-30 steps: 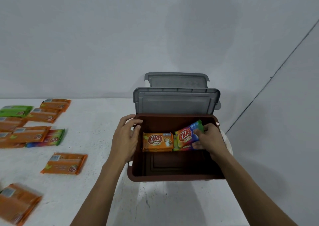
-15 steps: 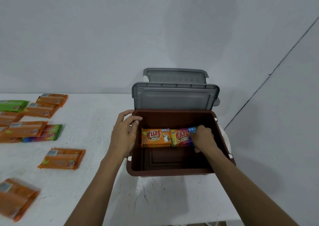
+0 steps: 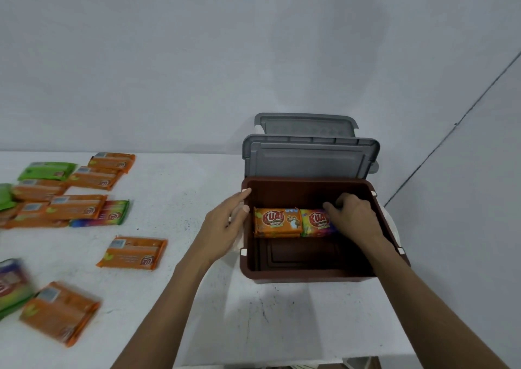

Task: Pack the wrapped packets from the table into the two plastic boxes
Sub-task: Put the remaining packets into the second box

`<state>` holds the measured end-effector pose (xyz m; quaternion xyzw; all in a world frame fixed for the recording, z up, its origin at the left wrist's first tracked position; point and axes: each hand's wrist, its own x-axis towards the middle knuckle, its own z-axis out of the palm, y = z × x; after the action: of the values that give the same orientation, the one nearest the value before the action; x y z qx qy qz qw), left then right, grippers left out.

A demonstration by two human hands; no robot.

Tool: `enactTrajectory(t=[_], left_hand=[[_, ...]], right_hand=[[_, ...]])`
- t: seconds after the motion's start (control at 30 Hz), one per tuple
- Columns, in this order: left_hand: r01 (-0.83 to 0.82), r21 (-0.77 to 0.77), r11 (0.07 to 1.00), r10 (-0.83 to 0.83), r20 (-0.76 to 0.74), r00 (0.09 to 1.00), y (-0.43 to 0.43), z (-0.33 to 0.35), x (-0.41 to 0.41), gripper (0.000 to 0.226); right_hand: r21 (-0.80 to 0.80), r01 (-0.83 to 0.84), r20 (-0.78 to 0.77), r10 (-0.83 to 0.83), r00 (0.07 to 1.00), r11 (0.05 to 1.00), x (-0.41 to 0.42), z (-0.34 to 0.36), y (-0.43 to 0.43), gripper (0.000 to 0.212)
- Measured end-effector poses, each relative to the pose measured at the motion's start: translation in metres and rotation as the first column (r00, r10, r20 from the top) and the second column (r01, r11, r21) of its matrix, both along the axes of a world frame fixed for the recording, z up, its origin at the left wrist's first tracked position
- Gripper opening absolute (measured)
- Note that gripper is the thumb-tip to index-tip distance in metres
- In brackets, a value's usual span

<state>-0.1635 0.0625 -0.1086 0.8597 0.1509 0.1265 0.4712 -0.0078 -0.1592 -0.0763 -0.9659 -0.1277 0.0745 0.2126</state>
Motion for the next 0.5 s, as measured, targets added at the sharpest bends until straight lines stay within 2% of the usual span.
enactTrajectory(t=[0.1,0.2,0.37,0.5], left_hand=[[-0.053,-0.011,0.999,0.052,-0.045,0.998,0.012,0.002,-0.022,0.045],[-0.113,0.0,0.994,0.112,-0.042,0.993,0.035,-0.001,-0.049,0.035],[-0.195,0.083,0.977,0.201,-0.075,0.977,0.08,-0.006,-0.101,0.029],[-0.257,0.172,0.951,0.279,-0.119,0.953,0.116,-0.013,-0.146,0.028]], right_hand=[[0.085,-0.056,0.032,0.053,0.998,0.995,-0.017,0.019,0.013,0.04],[0.197,-0.126,0.082,0.112,0.99,0.972,-0.043,0.039,0.034,0.033],[0.281,-0.239,0.128,0.21,0.969,0.93,-0.09,0.06,0.081,0.024],[0.366,-0.32,0.161,0.28,0.947,0.874,-0.129,0.06,0.123,0.029]])
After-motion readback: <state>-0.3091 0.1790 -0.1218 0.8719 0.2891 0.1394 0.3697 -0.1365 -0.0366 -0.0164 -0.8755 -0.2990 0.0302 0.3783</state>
